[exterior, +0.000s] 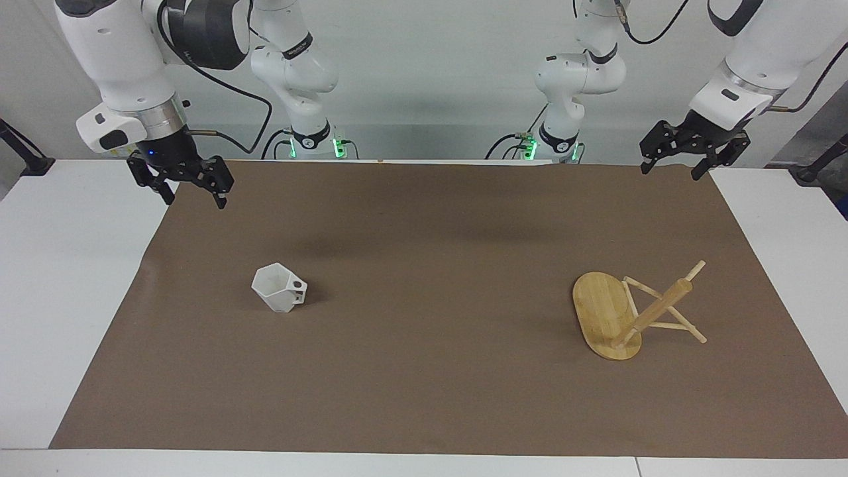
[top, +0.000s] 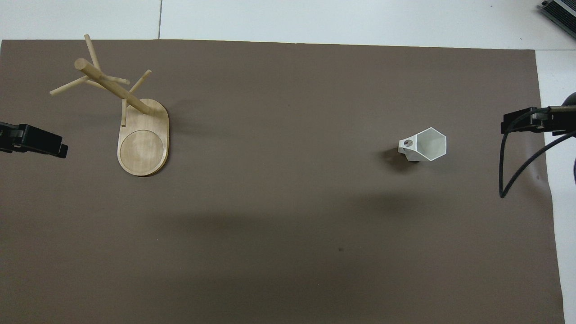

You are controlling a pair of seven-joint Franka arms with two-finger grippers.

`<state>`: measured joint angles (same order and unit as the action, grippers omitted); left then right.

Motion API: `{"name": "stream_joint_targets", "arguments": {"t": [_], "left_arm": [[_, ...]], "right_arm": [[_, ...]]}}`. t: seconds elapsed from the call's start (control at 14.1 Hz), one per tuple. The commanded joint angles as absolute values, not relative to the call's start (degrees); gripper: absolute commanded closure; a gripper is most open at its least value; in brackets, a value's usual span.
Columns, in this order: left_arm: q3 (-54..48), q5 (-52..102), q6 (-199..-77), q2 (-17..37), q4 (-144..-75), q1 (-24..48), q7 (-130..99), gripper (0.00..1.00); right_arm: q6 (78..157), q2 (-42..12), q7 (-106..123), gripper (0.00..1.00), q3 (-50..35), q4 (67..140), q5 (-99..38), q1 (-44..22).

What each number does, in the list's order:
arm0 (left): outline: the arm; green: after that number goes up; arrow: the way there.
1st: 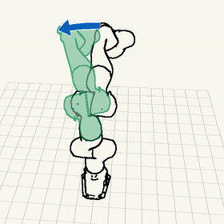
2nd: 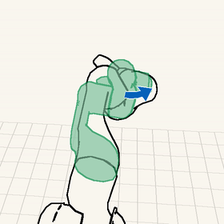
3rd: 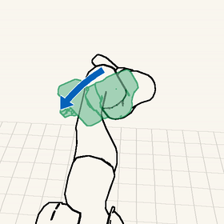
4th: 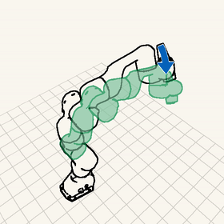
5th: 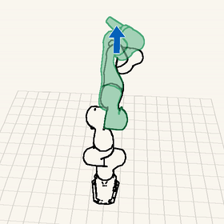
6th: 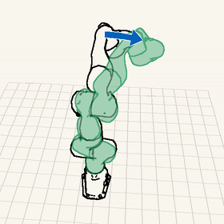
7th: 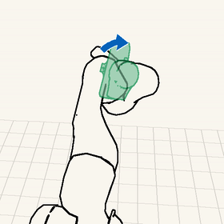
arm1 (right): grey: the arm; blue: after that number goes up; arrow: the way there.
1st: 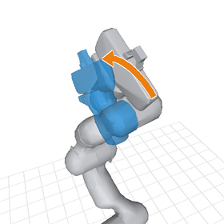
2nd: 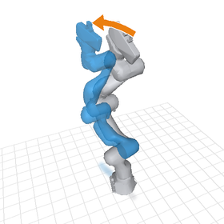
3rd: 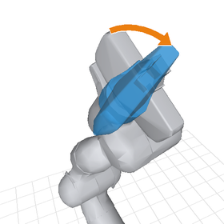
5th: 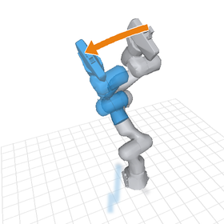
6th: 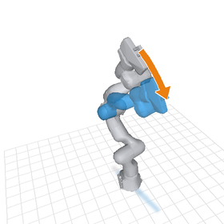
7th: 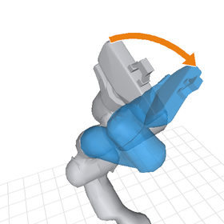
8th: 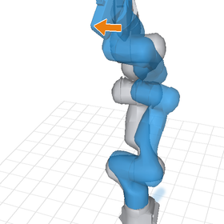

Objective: Hang cup on rack

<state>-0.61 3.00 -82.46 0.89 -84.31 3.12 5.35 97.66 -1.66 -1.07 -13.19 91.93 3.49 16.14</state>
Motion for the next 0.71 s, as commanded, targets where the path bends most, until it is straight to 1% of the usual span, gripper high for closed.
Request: {"name": "stream_joint_targets", "arguments": {"t": [0.0,0.64], "left_arm": [[-1.23,2.02,-82.71,-0.44,-85.87,2.29,5.63,0.00],[-1.23,2.02,-82.71,-0.44,-85.87,2.29,5.63,0.00]], "right_arm": [[96.42,-0.88,-1.05,0.00,-13.45,91.76,3.43,16.87],[97.29,-0.70,-1.06,0.00,-13.53,92.37,3.43,16.88]]}}
